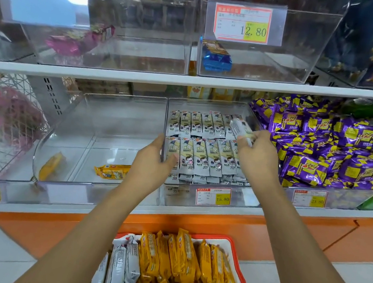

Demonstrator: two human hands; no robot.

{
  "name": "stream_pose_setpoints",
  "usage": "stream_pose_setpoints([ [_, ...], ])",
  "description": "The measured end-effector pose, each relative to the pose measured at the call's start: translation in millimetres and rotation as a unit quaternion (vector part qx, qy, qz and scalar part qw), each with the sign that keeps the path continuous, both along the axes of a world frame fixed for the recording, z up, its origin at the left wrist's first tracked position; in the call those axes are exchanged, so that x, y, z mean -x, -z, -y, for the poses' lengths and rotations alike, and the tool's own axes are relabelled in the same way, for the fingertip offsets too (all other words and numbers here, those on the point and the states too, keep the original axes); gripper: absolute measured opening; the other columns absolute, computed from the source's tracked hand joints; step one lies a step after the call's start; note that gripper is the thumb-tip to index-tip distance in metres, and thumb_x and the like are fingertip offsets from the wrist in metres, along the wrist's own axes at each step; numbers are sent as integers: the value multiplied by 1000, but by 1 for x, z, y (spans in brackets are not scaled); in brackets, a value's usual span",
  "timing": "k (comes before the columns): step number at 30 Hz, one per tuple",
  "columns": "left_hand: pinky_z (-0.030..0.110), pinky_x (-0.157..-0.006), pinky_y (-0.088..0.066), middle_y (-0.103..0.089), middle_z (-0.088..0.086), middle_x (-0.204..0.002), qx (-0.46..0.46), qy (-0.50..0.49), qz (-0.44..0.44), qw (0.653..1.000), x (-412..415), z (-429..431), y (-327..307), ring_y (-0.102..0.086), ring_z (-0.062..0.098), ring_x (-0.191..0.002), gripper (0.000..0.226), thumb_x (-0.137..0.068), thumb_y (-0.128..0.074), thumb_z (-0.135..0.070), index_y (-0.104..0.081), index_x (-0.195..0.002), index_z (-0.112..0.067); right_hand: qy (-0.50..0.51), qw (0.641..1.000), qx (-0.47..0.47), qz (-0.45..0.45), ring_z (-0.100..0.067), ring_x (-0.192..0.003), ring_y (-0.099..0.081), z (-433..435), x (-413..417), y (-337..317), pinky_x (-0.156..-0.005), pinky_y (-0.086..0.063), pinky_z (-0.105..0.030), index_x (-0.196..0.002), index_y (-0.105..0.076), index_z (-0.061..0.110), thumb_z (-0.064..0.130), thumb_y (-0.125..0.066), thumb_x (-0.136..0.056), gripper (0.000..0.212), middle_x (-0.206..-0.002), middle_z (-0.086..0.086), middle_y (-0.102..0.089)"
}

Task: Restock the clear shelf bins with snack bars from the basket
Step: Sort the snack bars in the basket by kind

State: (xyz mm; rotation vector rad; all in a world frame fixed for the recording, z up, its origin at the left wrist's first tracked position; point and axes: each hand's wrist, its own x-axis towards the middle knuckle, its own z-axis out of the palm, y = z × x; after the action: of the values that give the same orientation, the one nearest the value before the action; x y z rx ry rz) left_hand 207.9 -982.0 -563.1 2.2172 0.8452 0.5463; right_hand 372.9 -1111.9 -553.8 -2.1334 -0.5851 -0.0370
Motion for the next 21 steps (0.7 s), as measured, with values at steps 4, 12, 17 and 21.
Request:
stream_pose_setpoints([
  [4,19,-98,-37,-52,-1,-138,52,7,30,998,2,-9,5,-45,13,-130,52,-97,-49,-10,-35,-146,-19,-34,995,47,75,-32,-99,-57,-50,4,-11,-83,-50,-43,-119,-50,4,30,-49,-94,36,-113,-16,-59],
  [12,23,-104,-34,-51,-1,-139,105,7,74,992,5,-14,8,-41,12,-134,55,-95,-53,-6,-37,-145,-20,-107,985,131,-31,-32,-111,-56,-164,10,-11,-82,-46,-33,-129,-46,5,44,-45,-96,51,-127,-18,-50],
  [17,10,-91,-30,-48,-3,-141,114,6,77,991,5,-15,8,-40,10,-134,55,-95,-54,-8,-35,-145,-18,-133,983,110,-62,-30,-114,-55,-163,19,-16,-83,-43,-29,-123,-55,2,14,-45,-97,31,-127,-16,-57],
  [21,15,-98,-31,-47,-2,-141,138,28,81,987,10,-15,7,-40,10,-134,55,-95,-54,-9,-35,-145,-16,-152,984,72,-55,-29,-121,-52,-137,29,-17,-94,-42,-31,-132,-53,6,6,-41,-96,38,-135,-13,-54],
])
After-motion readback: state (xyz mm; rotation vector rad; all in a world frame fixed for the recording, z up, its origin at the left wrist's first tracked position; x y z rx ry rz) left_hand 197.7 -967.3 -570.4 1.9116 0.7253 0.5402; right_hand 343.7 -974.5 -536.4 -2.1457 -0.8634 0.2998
